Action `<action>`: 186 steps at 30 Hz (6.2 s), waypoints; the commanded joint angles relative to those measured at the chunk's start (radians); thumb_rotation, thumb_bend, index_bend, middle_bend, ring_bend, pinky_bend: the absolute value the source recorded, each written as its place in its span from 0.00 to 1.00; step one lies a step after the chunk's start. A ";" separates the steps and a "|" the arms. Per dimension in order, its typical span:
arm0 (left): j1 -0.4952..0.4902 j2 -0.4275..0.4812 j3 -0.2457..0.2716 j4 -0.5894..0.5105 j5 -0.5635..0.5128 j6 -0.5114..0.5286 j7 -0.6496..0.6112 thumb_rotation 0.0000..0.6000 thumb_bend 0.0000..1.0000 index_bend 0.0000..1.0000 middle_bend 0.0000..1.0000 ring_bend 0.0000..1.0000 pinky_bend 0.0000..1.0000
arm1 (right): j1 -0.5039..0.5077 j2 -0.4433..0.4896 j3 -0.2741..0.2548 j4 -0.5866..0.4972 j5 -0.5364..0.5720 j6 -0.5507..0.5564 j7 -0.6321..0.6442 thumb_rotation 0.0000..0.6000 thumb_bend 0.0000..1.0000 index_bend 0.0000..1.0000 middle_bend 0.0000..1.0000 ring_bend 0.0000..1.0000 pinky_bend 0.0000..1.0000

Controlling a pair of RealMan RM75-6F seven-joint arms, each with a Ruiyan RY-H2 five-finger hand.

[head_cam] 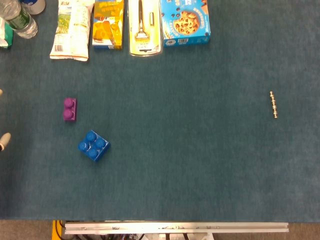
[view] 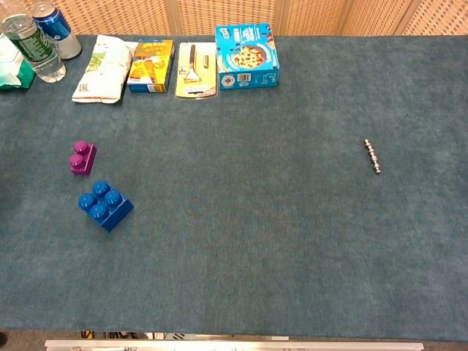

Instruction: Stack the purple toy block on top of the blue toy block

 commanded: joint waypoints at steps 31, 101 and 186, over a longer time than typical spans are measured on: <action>0.017 -0.009 -0.012 0.004 -0.021 0.023 0.008 1.00 0.18 0.17 0.21 0.20 0.24 | 0.026 0.014 0.001 -0.026 -0.020 -0.022 -0.014 1.00 0.35 0.34 0.42 0.32 0.33; -0.437 -0.124 0.179 0.119 0.246 -0.552 -0.049 1.00 0.18 0.20 0.22 0.19 0.23 | 0.041 0.084 0.018 -0.062 -0.027 0.005 0.005 1.00 0.35 0.34 0.42 0.34 0.36; -0.647 -0.014 0.034 0.015 -0.213 -0.762 0.076 1.00 0.27 0.17 0.22 0.21 0.27 | 0.026 0.078 0.019 0.011 -0.031 0.022 0.101 1.00 0.35 0.34 0.42 0.34 0.37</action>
